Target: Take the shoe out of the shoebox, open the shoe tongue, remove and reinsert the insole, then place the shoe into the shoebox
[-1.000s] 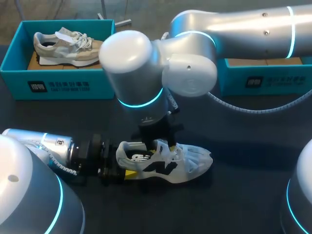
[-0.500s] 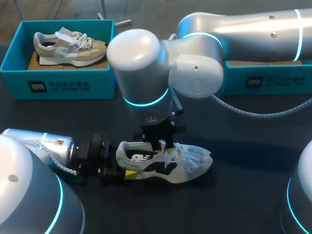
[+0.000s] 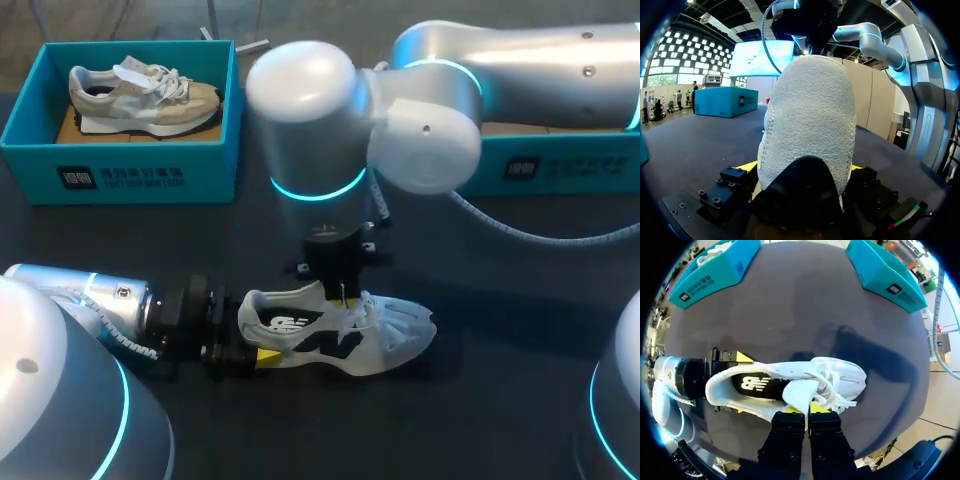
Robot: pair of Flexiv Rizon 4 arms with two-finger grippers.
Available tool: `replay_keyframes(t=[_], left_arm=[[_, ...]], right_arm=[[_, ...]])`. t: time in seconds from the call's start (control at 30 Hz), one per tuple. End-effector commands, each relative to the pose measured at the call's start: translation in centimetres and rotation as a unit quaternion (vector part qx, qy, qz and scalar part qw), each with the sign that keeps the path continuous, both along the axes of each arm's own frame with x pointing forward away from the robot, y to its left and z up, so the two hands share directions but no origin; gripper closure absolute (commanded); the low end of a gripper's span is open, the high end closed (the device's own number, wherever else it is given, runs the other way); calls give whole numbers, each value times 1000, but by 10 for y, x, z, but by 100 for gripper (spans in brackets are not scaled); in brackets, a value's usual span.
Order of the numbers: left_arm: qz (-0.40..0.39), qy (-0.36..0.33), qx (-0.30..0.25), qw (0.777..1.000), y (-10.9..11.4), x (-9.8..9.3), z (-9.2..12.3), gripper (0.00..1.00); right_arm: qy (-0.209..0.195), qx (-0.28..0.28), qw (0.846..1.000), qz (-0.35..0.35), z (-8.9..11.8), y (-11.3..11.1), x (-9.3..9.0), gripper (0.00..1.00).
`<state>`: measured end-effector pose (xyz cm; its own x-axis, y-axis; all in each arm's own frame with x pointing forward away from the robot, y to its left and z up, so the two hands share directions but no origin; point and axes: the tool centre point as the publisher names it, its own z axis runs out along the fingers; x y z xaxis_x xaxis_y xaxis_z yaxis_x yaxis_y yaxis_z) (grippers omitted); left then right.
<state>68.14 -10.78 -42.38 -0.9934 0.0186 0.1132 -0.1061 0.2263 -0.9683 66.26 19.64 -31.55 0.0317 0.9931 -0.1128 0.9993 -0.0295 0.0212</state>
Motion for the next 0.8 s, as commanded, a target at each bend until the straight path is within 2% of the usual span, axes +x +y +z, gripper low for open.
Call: replay_keyframes(t=[0.03, 0.57, 0.8], left_arm=[[0, 0, 1, 1000, 1, 0, -2, 100], [0, 0, 1, 1000, 1, 0, -2, 100], [0, 0, 1, 1000, 1, 0, -2, 100]], right_arm=[[-15, 12, 999, -36, 3, -9, -11, 100], [-11, 51, 992, -111, 10, -29, -20, 100], [-6, 41, 991, -126, 10, -30, -21, 100]])
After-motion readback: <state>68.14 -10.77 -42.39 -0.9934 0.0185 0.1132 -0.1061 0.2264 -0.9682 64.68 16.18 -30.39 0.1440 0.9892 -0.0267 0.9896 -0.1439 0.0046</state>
